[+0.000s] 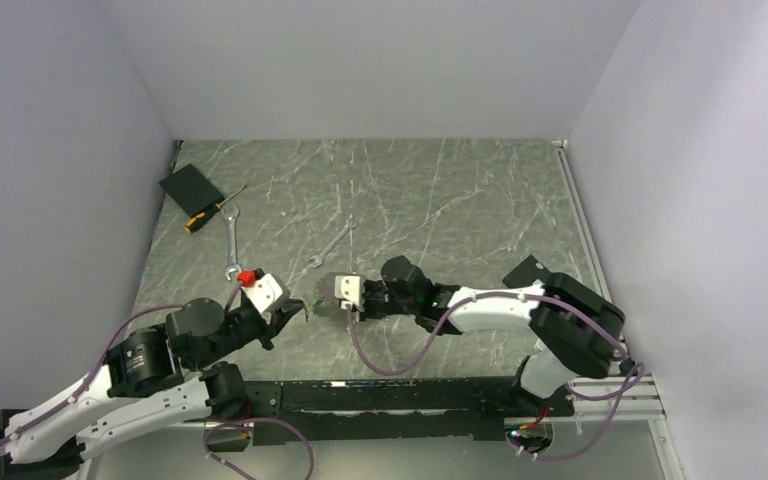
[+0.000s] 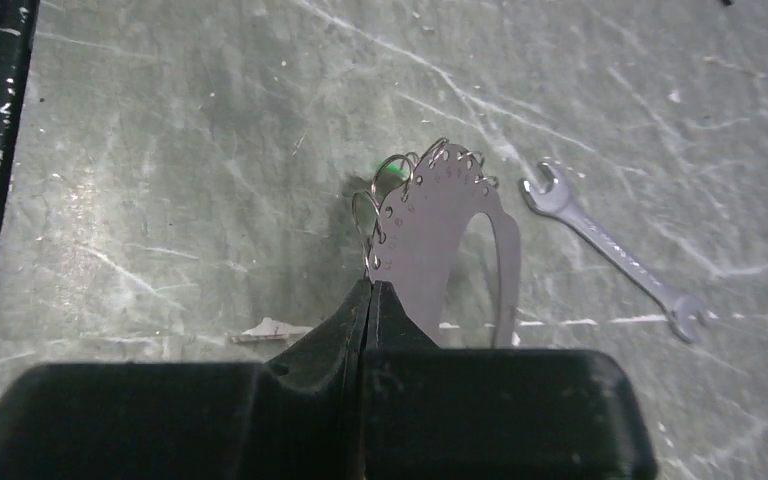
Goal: Put the keys on the keyring
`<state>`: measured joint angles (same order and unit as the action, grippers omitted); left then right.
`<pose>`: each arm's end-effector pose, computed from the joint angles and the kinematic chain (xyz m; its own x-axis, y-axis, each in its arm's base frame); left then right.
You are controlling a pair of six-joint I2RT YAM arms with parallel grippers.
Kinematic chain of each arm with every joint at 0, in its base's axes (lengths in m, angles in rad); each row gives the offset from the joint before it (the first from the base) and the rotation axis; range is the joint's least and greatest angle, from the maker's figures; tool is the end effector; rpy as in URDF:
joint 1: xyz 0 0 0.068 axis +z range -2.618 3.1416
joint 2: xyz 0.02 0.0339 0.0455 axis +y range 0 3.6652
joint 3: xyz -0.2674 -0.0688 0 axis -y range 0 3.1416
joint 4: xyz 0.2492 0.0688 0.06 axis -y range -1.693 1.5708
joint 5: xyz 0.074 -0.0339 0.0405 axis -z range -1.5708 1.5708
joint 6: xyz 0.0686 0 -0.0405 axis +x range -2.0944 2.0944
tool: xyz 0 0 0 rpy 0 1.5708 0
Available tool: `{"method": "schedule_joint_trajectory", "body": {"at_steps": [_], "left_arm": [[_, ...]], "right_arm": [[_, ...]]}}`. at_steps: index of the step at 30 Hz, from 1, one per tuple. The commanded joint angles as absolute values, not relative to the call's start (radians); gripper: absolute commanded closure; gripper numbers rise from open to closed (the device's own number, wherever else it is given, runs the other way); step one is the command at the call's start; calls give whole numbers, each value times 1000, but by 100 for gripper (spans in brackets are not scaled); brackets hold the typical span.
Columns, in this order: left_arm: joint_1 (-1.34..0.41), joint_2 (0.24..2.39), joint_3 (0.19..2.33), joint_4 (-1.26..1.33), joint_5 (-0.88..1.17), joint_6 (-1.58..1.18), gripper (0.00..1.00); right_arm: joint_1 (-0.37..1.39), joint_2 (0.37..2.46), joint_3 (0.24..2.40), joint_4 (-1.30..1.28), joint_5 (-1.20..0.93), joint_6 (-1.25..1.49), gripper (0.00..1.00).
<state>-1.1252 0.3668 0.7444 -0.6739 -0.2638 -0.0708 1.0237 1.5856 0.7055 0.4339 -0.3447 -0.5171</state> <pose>0.0653 -0.0952 0.3161 -0.1796 0.2175 -0.9594 0.7528 0.6582 0.0083 0.1643 0.3144 0.1672 0.2806 -0.4337 -0.8562 -0.9475 0.0171 -0.3192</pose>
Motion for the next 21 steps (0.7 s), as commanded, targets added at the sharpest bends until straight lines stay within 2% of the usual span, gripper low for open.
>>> {"method": "schedule_joint_trajectory", "body": {"at_steps": [1,6,12,21], "left_arm": [[-1121,350,722,-567,-150,-27,100],[-1121,393,732,-571,-27,27,100],[-1121,443,767,-604,28,85,100],[-1121,526,765,-601,90,21,100]], "right_arm": [[1052,1463,663,436,-275,-536,100],[1111,1374,650,378,-197,-589,100],[1198,1309,641,315,-86,-681,100],[1268,1262,593,396,50,-738,100]]}}
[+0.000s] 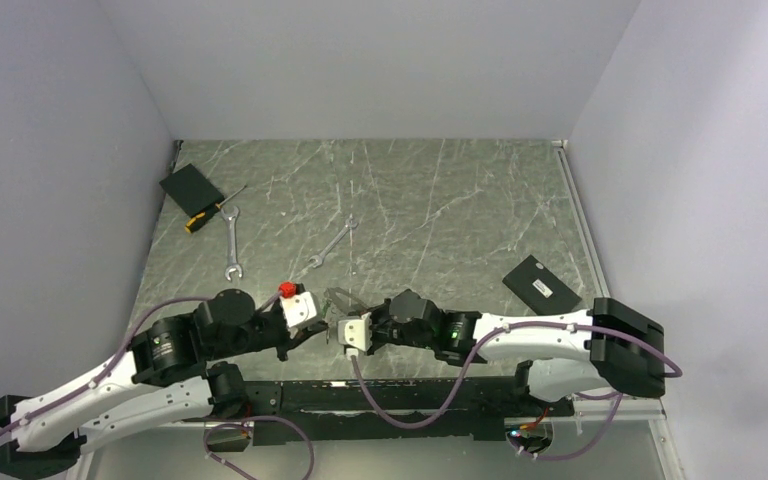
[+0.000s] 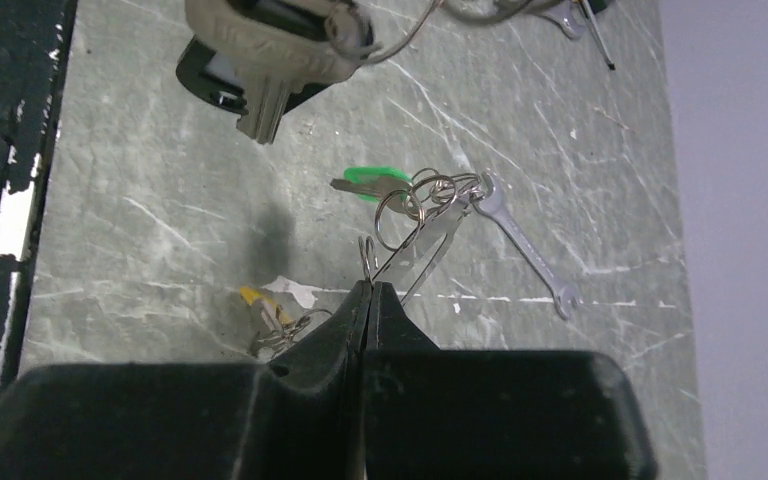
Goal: Put the keys on the keyring
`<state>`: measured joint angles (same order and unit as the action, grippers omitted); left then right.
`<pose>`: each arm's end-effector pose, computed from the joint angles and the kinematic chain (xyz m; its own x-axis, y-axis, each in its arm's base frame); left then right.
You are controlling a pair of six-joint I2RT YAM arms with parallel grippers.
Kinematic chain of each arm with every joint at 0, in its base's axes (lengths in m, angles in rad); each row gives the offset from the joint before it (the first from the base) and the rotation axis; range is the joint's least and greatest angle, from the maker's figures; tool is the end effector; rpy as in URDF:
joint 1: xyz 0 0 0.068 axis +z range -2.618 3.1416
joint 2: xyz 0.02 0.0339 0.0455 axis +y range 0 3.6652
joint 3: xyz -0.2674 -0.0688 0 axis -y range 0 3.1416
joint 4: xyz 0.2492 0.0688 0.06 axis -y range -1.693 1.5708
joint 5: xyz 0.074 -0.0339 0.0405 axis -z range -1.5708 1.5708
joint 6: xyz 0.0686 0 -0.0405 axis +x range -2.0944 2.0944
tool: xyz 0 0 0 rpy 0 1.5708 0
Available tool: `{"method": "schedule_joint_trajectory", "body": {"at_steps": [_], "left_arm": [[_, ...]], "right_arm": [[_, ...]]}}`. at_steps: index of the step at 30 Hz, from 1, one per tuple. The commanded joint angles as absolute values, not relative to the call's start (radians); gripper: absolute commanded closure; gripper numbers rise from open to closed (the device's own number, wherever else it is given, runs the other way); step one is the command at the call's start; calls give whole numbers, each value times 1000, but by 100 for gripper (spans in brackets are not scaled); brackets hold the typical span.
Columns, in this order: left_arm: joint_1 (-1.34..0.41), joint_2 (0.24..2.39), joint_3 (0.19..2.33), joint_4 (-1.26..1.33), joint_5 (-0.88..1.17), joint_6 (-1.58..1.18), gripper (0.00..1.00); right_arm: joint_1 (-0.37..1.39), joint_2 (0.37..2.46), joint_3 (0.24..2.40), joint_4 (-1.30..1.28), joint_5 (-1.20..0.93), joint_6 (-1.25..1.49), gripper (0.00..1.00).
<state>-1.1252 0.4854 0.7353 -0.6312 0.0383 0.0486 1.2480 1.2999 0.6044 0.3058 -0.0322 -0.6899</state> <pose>0.0590 -0.1296 0.3050 -0.1156 0.3548 -0.9278 0.9237 0.3818 0.0309 0.0963 0.2948 0.2034 0.5163 -0.4617 -0.7213 -0.8151 -0.0065 -0.5793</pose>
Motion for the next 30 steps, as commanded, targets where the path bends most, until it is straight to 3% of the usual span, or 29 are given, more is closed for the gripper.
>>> {"method": "schedule_joint_trajectory", "body": {"at_steps": [1,19,30], "left_arm": [[-1121,533,767,-599,85,5,100],[-1038,661,782,-593,-134,-525,100],[-823,884,937,-611,208,-641,100]], "right_arm": [[1276,1259,591,399,61,-745,100],[1343,1226,552,462,166,-805,100],[1370,1234,548,461,215,-839,100]]}}
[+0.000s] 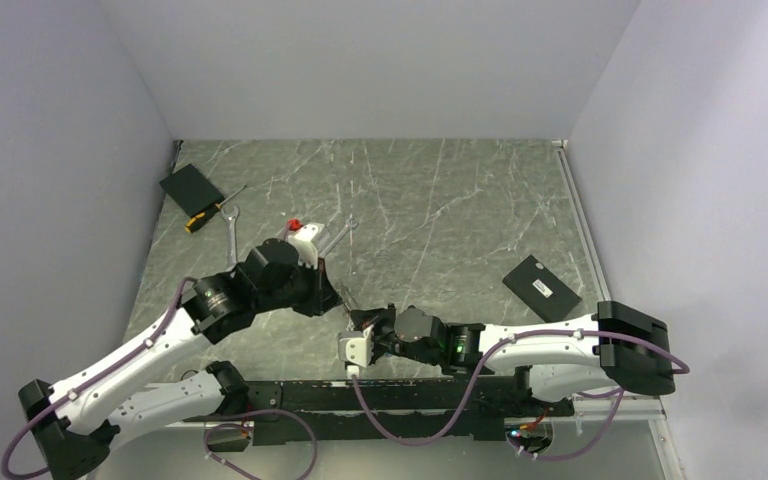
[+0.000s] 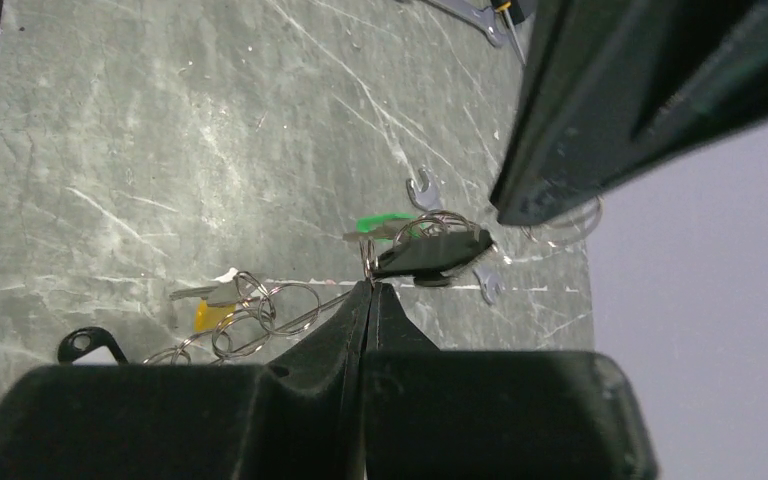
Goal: Put the keys on the keyring
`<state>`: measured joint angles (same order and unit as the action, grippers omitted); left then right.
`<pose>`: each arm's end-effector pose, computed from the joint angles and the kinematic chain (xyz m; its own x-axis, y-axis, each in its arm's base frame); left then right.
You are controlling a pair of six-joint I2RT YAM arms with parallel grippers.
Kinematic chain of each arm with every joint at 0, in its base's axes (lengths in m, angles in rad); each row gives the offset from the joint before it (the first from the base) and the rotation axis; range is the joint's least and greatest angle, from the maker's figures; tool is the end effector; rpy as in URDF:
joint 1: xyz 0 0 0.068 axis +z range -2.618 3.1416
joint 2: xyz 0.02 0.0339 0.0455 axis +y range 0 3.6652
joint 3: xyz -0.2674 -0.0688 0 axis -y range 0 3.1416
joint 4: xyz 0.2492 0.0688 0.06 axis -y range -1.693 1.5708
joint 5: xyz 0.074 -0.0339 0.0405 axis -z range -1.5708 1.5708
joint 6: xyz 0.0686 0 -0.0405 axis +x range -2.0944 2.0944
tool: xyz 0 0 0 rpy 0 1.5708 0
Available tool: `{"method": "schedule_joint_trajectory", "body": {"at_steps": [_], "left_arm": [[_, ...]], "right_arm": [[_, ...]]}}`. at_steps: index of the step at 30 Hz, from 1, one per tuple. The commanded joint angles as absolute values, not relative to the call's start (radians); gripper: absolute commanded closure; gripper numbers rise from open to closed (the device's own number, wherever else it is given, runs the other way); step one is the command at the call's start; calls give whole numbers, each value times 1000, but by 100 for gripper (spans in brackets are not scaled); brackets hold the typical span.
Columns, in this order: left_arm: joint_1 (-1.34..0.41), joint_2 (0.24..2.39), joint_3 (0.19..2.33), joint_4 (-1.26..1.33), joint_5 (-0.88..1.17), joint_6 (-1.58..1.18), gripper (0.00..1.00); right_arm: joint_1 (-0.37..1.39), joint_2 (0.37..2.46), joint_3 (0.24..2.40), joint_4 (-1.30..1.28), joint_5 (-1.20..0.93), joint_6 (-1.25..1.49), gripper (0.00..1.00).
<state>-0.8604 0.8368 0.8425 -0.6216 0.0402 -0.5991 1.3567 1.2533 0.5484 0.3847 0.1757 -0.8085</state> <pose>0.1323 -0.1580 0.2911 -0.7503 0.0083 -0.6610 0.4308 0.7645 -0.4795 0.0754 0.2902 0.2072 0.6242 -0.4810 -0.6157 -0.6885 0.0340 -0.7245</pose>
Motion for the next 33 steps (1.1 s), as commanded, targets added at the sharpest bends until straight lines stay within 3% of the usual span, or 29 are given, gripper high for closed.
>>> {"method": "schedule_joint_trajectory", "body": {"at_steps": [1,10,22,33], "left_arm": [[-812,901,958,-630,239,-633,100],[-788,931,1035,-780,341,-535,100],[-783,882,1104,-990,140,-479,100],[-783,906,1000,-860,257,-506,100]], "right_arm": [[1372,1238,547,466,224,-846,100],[1381,1279,521,545,337,-940,100],[1393,1247,510,536,329,-924,100],[1422,1236,545,505,316,-952,100]]}}
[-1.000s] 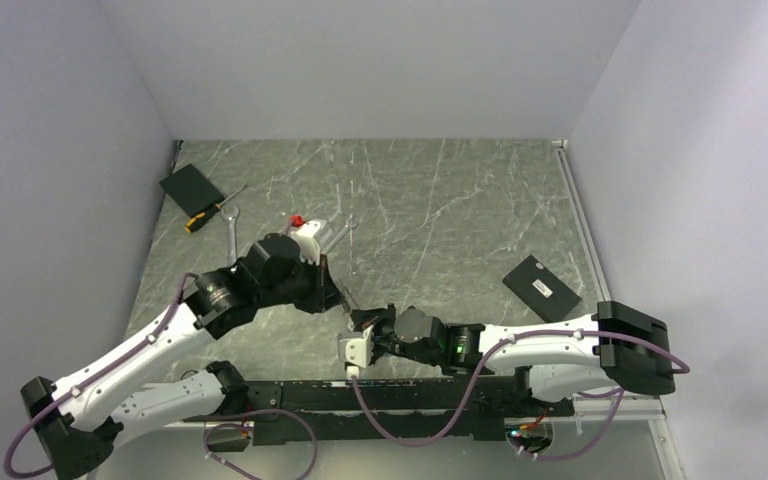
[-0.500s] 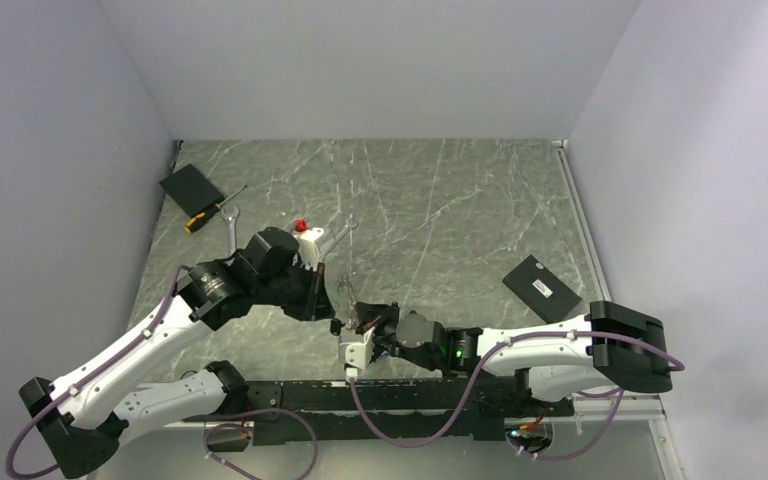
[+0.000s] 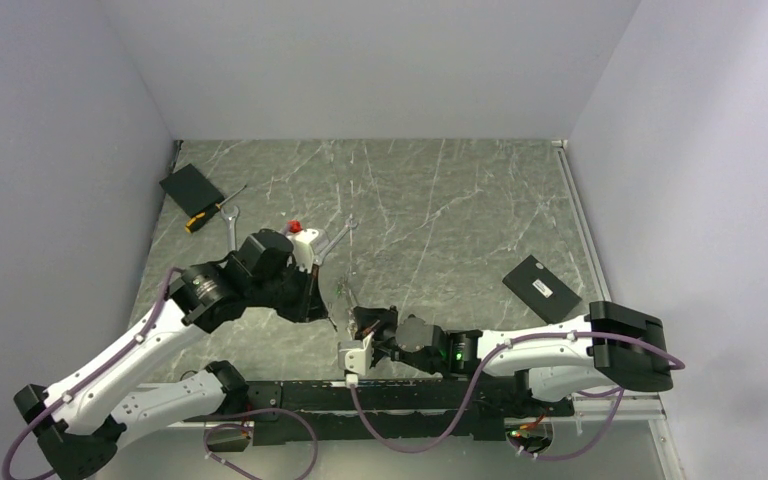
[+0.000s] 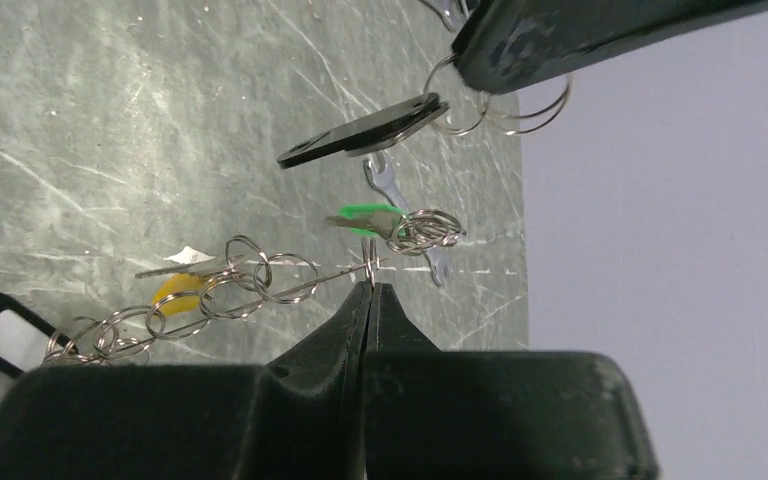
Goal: Put the keys on the keyring
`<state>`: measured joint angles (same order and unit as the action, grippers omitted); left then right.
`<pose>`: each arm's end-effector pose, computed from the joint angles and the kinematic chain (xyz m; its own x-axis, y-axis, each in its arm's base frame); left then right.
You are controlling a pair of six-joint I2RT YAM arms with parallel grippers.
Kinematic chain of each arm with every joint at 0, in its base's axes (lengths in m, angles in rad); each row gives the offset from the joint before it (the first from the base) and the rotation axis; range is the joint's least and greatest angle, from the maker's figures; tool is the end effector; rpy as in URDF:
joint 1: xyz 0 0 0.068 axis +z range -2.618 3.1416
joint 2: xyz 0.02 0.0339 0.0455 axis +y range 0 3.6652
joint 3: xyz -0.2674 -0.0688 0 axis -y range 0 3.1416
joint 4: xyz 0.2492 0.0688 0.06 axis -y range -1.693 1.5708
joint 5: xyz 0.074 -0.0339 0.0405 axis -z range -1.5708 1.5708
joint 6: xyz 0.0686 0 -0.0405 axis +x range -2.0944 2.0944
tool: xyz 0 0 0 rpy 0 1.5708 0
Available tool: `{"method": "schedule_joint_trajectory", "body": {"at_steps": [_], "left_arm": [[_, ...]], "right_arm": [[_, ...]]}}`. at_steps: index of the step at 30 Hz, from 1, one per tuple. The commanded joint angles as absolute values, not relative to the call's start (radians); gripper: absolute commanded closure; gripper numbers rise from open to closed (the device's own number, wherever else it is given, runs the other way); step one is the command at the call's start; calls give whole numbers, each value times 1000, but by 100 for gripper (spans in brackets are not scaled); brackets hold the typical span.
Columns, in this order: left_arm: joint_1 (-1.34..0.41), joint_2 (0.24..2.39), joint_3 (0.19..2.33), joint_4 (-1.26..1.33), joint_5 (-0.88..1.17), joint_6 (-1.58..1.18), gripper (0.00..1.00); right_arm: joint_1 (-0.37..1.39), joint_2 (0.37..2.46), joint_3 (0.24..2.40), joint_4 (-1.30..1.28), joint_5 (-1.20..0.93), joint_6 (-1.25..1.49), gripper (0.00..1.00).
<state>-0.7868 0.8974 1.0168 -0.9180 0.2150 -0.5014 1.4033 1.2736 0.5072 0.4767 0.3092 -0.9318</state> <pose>0.1251 -0.1462 0.3108 -0.8266 0.1639 -0.5384 0.4557 0.7563 -0.4694 0.0700 0.2887 0.1998 0.6865 -0.5263 -0.5018 -0.5694 0.0401 -0.8211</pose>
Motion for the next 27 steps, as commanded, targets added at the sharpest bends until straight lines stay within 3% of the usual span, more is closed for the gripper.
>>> {"method": "schedule_joint_trajectory", "body": {"at_steps": [1,27], "left_arm": [[-784,910,997,-853,263,-503,100],[-781,971,876,-718,329,-515,100]], "right_arm": [[1427,1233,549,499,316,-954,100],[1485,1251,583,479,305,-995,100]]}}
